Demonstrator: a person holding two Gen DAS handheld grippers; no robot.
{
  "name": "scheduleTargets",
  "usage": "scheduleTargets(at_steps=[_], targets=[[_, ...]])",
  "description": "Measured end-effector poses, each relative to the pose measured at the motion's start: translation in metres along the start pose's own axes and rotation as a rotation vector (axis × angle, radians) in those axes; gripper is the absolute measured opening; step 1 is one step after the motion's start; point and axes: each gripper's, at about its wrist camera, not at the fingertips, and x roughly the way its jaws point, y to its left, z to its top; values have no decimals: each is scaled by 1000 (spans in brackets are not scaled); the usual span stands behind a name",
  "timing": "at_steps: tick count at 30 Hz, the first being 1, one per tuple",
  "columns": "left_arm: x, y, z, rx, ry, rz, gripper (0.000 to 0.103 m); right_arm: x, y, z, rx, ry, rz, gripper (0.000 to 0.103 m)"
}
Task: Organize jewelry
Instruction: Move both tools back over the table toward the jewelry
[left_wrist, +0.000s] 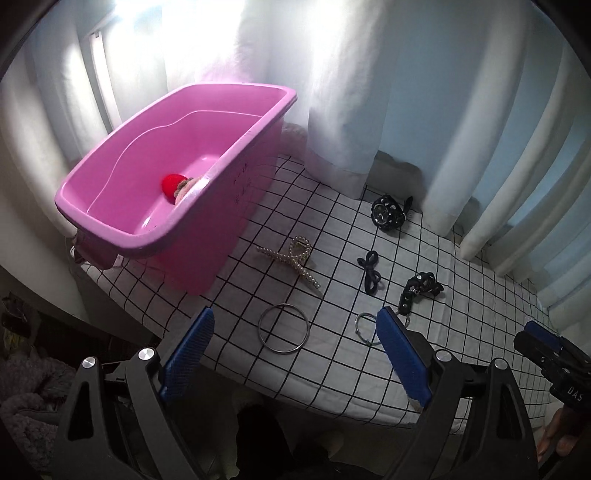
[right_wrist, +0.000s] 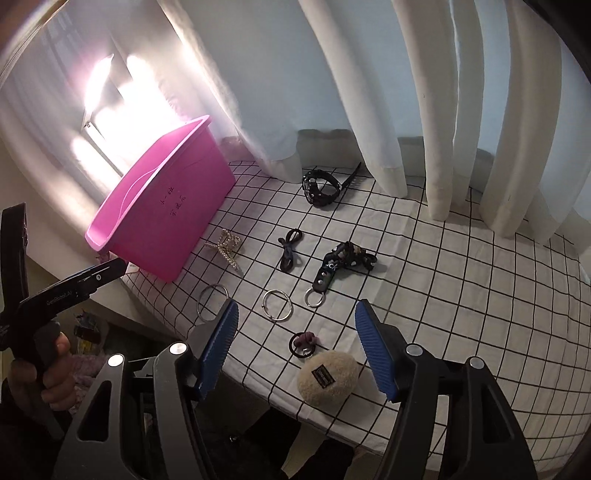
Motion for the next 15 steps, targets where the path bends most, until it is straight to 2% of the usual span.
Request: scheduleTargets(at_steps=[3, 9, 15], targets=[[4, -2, -19, -19, 23, 4, 94, 0, -13, -17, 20, 7, 4, 69], [15, 9, -51, -17, 93, 67, 96, 12, -22, -46, 49, 6, 16, 69], [30, 22, -59, 37, 129, 52, 96, 20, -10, -65, 113, -23, 3, 72]])
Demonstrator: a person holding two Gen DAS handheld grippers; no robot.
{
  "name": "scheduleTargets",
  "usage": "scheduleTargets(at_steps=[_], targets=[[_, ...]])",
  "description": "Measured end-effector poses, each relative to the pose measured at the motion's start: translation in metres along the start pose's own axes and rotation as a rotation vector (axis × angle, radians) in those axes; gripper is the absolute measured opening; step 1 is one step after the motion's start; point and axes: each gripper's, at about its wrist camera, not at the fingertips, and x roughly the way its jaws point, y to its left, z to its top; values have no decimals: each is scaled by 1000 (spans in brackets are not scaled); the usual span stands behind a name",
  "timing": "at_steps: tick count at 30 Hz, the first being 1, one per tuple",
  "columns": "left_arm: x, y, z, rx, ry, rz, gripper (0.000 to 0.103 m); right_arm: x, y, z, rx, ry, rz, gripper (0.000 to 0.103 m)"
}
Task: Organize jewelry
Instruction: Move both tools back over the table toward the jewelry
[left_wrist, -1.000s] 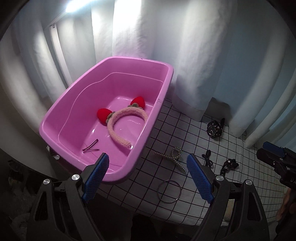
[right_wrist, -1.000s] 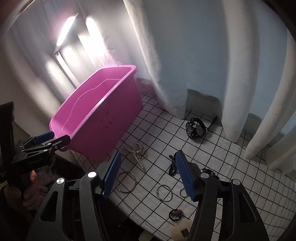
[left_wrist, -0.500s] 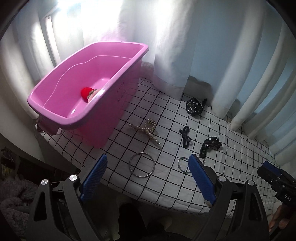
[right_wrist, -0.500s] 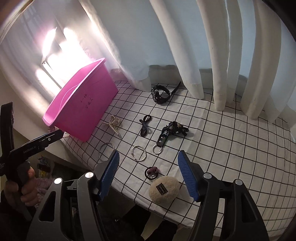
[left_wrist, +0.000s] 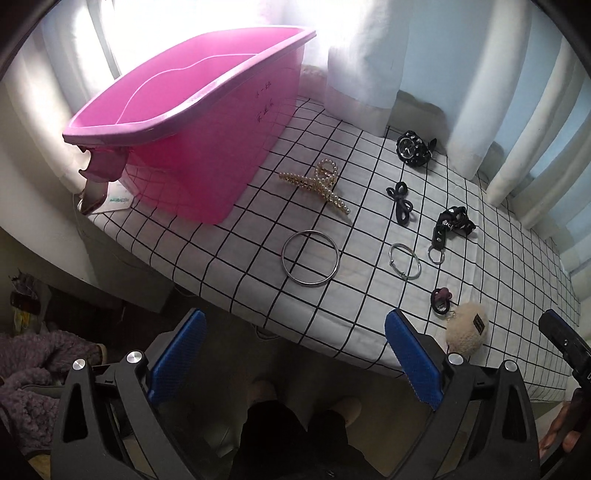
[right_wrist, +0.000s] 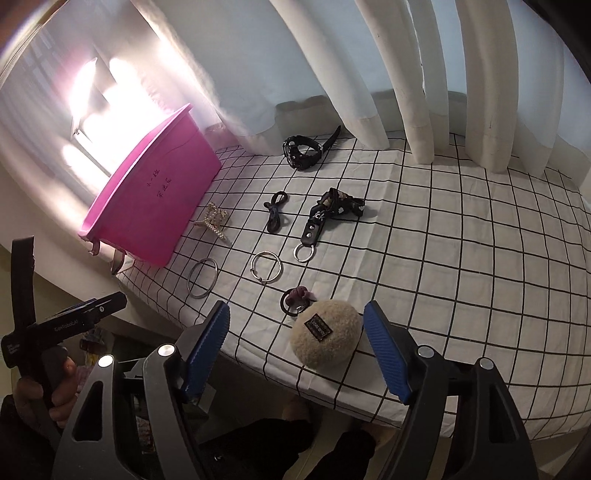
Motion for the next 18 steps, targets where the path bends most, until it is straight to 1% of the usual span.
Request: scheduleTargets(at_steps=[3, 5, 7, 8, 10, 12, 15, 18], targets=[[8, 1, 4, 75, -9, -37, 96, 4, 10, -7, 35, -24, -36, 72], [16, 1, 8, 130, -10, -49, 96, 6, 17, -12, 75, -43, -78, 72], [23, 3, 11, 175, -7, -81, 96, 7, 24, -19, 114, -63, -113, 73], [26, 4, 13, 193, -16, -100, 96, 8, 27, -23, 122, -70, -133, 73], [34, 7, 13, 224, -38, -112, 96, 13, 33, -31, 125, -79, -204, 73], [44, 11, 14, 236, -42, -116, 96, 20, 36, -39, 143, -80, -253, 73], [60, 16, 17, 225, -37, -148, 96, 27, 33, -48, 192, -98, -266, 73], [74, 18, 17, 217, -38, -154, 96, 34, 30, -58, 237, -101, -259, 73]])
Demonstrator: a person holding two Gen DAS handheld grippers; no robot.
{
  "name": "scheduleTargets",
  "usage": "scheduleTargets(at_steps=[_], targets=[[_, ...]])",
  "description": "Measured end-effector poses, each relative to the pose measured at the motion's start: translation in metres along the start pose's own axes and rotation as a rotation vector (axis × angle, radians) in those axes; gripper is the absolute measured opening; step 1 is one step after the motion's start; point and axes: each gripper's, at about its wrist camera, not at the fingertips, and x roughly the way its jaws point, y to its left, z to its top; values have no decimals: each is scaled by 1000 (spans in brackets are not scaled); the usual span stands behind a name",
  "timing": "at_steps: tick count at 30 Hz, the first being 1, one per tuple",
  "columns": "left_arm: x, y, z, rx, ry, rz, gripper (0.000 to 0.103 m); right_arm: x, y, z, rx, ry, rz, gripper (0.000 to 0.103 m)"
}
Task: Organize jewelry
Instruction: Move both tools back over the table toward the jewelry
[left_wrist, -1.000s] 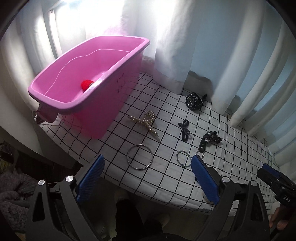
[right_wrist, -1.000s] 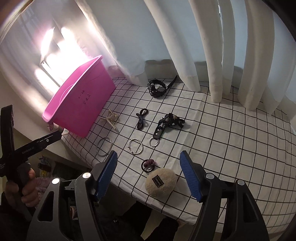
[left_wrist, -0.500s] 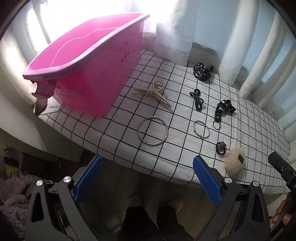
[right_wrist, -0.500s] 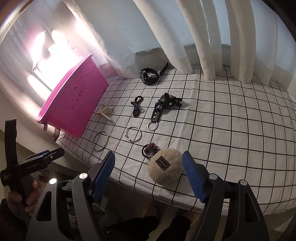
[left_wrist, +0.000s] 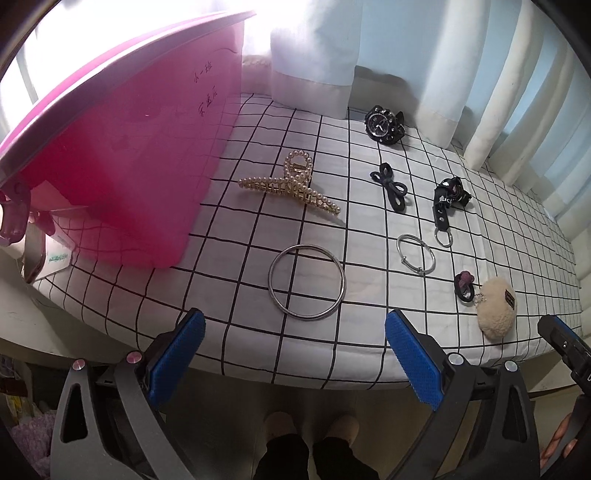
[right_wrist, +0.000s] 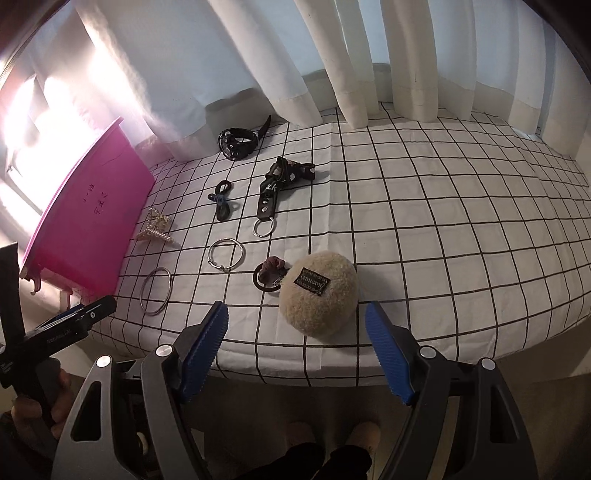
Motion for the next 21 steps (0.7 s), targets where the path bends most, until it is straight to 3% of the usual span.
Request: scheduleTargets(at_steps=[11, 21], targets=[[29, -7, -14, -24, -129, 21, 96, 36, -12, -17, -20, -84, -29, 73], [51, -15, -23, -16, -180, 38, 96, 56, -12, -18, -66, -122, -66, 73]])
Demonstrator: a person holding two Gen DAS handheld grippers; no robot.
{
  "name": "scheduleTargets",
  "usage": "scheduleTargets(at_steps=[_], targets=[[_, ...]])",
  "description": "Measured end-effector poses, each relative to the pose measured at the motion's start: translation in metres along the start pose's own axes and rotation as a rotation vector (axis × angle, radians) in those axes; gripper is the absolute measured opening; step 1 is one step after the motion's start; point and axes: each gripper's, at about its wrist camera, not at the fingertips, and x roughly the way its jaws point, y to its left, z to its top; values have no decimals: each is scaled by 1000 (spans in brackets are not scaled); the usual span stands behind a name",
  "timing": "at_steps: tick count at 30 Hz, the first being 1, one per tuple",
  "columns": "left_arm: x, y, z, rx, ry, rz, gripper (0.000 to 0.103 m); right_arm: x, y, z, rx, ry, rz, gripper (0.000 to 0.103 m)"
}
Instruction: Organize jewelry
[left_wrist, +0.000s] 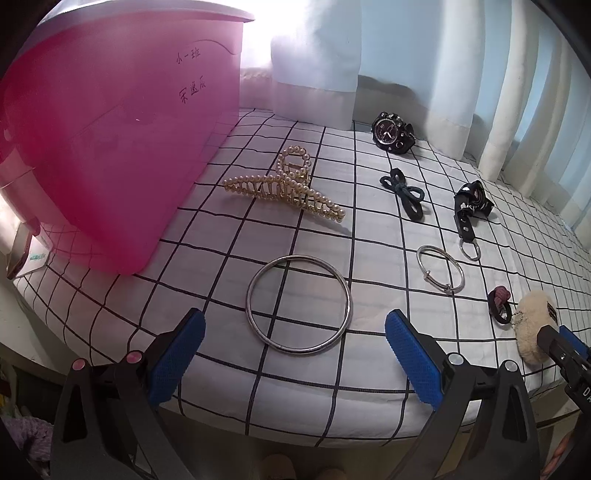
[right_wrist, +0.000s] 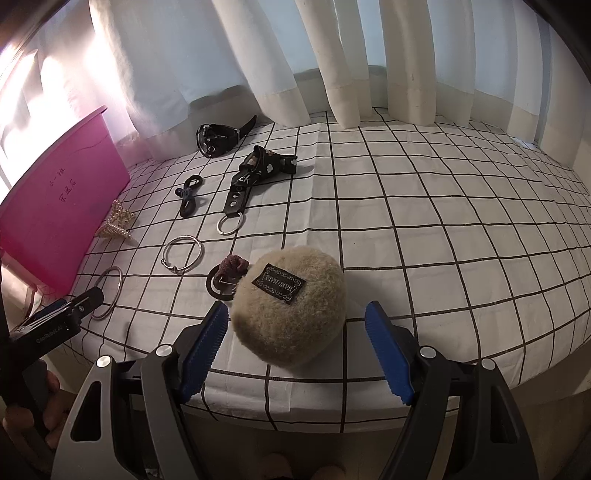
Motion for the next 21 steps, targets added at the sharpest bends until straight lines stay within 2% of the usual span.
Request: scheduleTargets(at_steps=[4, 13, 21], targets=[[3, 0, 1, -5, -18, -11, 96, 10, -1, -1, 24, 27, 34, 73], [17, -2, 4, -17, -7, -9, 96, 18, 7, 0, -30, 13, -36, 73], [24, 4, 2, -30, -5, -25, 96, 20, 5, 0, -34, 7, -31, 73]])
